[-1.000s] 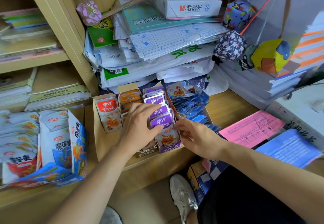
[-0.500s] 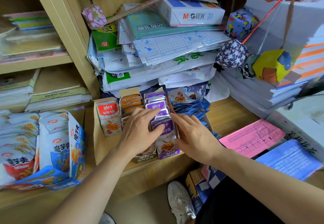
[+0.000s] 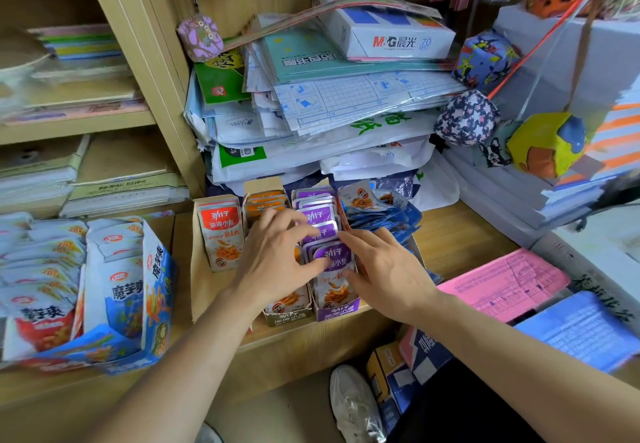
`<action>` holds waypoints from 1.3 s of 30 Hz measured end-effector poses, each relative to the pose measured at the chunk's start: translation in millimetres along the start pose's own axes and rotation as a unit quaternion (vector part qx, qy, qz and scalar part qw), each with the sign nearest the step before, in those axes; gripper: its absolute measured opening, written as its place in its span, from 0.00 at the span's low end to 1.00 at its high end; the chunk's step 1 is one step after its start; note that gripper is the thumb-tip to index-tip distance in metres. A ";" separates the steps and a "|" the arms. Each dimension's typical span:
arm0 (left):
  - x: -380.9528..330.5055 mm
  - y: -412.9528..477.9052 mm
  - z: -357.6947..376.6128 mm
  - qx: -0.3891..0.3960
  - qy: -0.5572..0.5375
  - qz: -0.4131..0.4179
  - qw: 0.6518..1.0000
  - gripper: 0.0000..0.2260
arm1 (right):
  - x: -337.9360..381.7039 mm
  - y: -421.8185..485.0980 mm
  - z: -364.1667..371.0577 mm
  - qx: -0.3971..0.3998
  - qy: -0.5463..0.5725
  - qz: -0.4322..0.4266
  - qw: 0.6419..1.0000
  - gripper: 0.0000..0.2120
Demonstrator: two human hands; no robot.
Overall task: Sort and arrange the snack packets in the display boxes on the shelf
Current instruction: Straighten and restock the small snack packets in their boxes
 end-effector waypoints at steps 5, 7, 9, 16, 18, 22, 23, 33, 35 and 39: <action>-2.1 11.3 -3.9 0.088 0.058 0.024 0.994 0.48 | 1.5 5.5 -10.3 -0.053 -0.098 -0.011 0.994 0.33; -1.1 13.1 -1.8 0.106 0.061 0.028 0.992 0.44 | -0.2 8.0 -9.4 -0.016 -0.105 -0.010 0.994 0.35; 1.5 12.6 -0.1 0.109 0.039 0.026 0.993 0.39 | -4.0 9.5 -4.3 0.036 -0.100 -0.005 0.994 0.37; 4.5 13.3 2.2 0.094 -0.014 0.015 0.995 0.37 | -8.2 23.8 -8.6 0.041 -0.085 0.005 0.996 0.38; 5.3 13.9 1.2 0.095 -0.029 0.014 0.995 0.37 | -7.3 32.9 -9.8 0.057 -0.097 0.009 0.994 0.41; 12.0 10.3 0.3 0.093 0.042 0.034 0.994 0.41 | -5.5 33.5 -6.9 0.047 -0.102 0.000 0.994 0.37; 13.0 9.0 0.4 0.098 0.062 0.041 0.992 0.42 | -6.1 32.8 -7.6 0.040 -0.103 0.002 0.994 0.37; 15.2 1.0 -2.3 0.065 0.068 0.049 0.994 0.44 | 4.0 43.2 -12.6 0.091 -0.132 -0.022 0.987 0.37; 20.1 -2.4 -8.7 0.047 0.027 0.037 0.998 0.42 | 6.7 45.9 -17.8 0.069 -0.127 -0.033 0.989 0.40; 31.0 -17.7 -18.4 0.030 0.002 0.015 0.999 0.39 | 15.5 49.8 -2.8 0.110 -0.108 -0.059 0.986 0.44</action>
Point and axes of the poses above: each hand's wrist, its own y-axis towards the middle knuckle, its own z-axis out of the palm, x = y × z, the point moved 1 cm from there along y, towards the middle knuckle, and after that the axes turned 15 degrees about y, right-handed, at the moved point
